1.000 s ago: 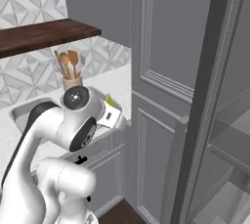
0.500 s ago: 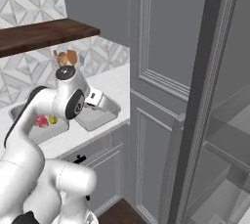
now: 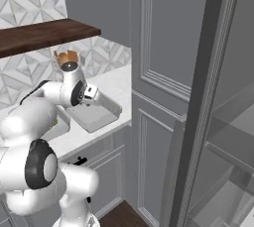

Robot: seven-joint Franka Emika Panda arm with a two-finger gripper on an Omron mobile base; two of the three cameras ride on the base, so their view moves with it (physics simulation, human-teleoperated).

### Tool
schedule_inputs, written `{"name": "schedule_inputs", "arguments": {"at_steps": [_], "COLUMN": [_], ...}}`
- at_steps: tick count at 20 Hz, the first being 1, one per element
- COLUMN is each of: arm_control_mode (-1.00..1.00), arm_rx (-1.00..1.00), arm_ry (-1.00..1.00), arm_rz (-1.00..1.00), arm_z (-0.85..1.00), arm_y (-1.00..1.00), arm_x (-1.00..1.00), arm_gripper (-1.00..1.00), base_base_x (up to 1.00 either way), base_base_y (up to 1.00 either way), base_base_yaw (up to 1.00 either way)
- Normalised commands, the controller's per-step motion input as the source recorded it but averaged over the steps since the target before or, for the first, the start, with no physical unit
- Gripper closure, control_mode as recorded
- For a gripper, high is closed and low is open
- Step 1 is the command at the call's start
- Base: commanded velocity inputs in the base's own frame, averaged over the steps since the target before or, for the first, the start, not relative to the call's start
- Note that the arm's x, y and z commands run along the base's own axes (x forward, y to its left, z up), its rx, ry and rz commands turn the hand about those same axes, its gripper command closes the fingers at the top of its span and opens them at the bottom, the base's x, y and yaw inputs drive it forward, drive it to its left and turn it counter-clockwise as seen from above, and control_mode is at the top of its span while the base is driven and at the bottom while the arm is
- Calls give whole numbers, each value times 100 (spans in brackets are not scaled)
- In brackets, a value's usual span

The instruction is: Place one lemon wedge and one steak in each tupperware on the nearby counter, to pack two identical lunches.

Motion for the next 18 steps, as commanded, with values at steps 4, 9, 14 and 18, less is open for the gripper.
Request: {"name": "schedule_inputs", "arguments": {"at_steps": [4, 9, 14, 18], "arm_control_mode": [-100, -100, -100, -100], "arm_rx": [0, 0, 0, 0], "arm_ry": [25, 13, -1, -9], "arm_rz": [14, 11, 0, 0], "arm_z": [-77, -71, -25, 31], "arm_y": [3, 32, 13, -6], "arm_x": [100, 100, 62, -59], "arm_gripper": [100, -100, -100, -100], "base_base_x": [0, 0, 0, 0], "base_base_y": [0, 0, 0, 0], "base_base_yaw": [0, 0, 0, 0]}}
